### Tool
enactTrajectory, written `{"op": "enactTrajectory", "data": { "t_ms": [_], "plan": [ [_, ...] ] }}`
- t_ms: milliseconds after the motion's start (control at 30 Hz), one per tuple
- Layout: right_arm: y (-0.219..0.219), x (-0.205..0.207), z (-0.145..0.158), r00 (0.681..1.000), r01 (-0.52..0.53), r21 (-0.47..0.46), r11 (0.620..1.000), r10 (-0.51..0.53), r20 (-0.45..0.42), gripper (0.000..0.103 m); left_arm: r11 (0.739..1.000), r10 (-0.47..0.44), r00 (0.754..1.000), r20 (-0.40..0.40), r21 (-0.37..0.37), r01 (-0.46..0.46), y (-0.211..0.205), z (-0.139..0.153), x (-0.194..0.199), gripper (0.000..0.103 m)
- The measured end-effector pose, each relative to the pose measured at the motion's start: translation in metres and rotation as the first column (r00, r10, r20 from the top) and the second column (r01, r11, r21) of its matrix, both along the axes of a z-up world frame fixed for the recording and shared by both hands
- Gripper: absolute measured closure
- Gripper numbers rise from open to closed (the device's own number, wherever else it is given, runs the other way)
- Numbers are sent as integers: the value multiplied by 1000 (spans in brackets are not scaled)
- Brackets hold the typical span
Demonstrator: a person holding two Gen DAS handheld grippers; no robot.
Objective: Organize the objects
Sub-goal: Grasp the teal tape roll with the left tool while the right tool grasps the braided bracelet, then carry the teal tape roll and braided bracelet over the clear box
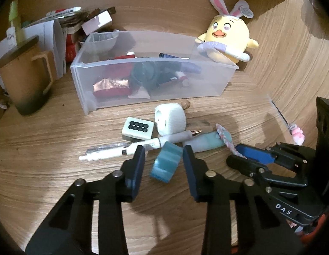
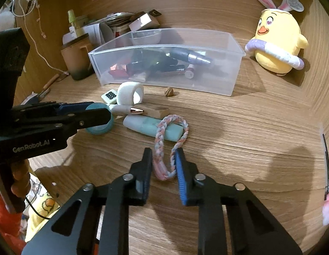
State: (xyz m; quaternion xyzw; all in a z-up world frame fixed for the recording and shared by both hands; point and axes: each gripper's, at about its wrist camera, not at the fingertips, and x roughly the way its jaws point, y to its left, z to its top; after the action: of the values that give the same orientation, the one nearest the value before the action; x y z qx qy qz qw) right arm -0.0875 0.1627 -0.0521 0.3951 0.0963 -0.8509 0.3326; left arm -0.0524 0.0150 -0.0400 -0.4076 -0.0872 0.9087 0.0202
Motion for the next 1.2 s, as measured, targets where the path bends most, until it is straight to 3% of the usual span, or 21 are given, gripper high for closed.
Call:
{"op": "enactTrajectory", "data": {
  "t_ms": [133,200,700,1200],
  "plan": [
    [4,0,3,1000,14,-1,1000,-14,-16,90,1000,-10,1000,-12,-15,10,5,0,3,75],
    [8,0,7,999,27,-8,1000,-27,-30,90,1000,-18,1000,-16,-16,18,6,2,4,85],
    [25,-11,46,988,88,-71,994,-96,-122,91,1000,12,997,-82,18,-10,-4,27,11,85],
    [8,-24,74,980,73,-141,987,-97,-174,91,997,75,980,-182,13,-74,-22,64,4,85]
  ]
}}
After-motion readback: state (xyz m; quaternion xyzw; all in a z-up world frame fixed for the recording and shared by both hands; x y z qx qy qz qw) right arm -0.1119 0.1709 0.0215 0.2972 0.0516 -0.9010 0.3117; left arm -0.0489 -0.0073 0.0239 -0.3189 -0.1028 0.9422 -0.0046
